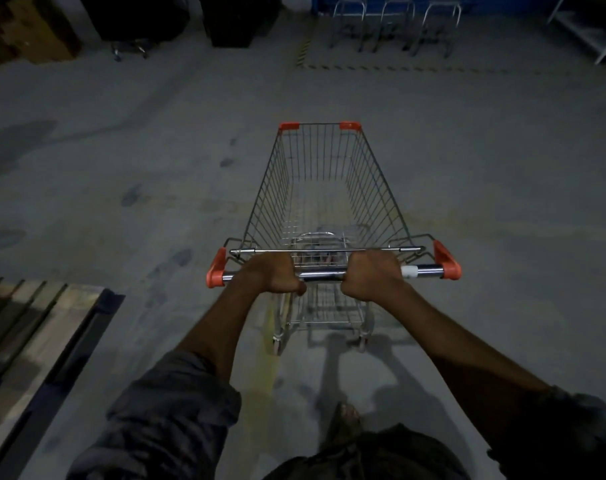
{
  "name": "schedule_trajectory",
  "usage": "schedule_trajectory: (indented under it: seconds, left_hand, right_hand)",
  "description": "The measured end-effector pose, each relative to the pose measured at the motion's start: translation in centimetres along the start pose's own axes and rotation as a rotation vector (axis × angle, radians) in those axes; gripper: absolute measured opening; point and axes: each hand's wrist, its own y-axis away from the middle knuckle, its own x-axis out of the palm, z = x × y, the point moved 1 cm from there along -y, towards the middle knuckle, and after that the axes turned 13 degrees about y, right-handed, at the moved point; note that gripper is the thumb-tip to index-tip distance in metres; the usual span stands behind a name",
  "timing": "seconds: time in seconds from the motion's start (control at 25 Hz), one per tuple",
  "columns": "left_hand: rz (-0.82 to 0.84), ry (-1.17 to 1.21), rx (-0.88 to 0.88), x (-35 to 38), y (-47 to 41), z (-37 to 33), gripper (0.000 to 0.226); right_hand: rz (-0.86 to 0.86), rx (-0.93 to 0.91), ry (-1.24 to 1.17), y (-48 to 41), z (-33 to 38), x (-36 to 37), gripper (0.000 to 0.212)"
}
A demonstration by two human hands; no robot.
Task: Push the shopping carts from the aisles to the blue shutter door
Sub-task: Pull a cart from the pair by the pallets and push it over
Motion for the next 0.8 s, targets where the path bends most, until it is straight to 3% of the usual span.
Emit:
schedule_trajectory:
  seconds: [0.16,0.36,0.44,0.52,0.6,0.68,0.8]
  left_hand:
    - [0.068,0.01,0.013,-4.9,-7.3,-2.3,0.028]
    - [0.241,0.14,-0.045,-10.0,-16.5,-3.6,0.039]
    - [0.305,0.14,-0.041,-11.6,-20.8,-3.4,0.038]
    - [0.196,0.011,0.05,-13.3,-24.8,-3.0,0.037]
    - [-0.077,-0.147,0.206,-14.6,-28.5,-2.2,0.042]
    - [-0.249,-0.208,0.31,-15.8,-32.3,-1.5,0.048]
    - [-0.35,-0.295,0.386,-18.2,-38.8,-1.6,0.053]
  right_hand:
    - [0.262,-0.08,-0.062,-8.5,-4.2,-1.6,0.021]
    - [0.341,-0.068,-0.13,-17.3,-8.0,-2.7,0.012]
    - [0.296,-0.046,-0.14,-20.7,-9.2,-2.5,0.015]
    - [0.074,0.05,-0.075,-23.8,-9.9,-2.0,0.019]
    - [-0.103,0.175,-0.021,-26.9,-10.3,-1.6,0.024]
    - [-0.153,0.215,-0.018,-30.6,-11.0,-1.4,0.024]
    - [-0.18,0.274,-0.026,-36.3,-13.3,-1.5,0.022]
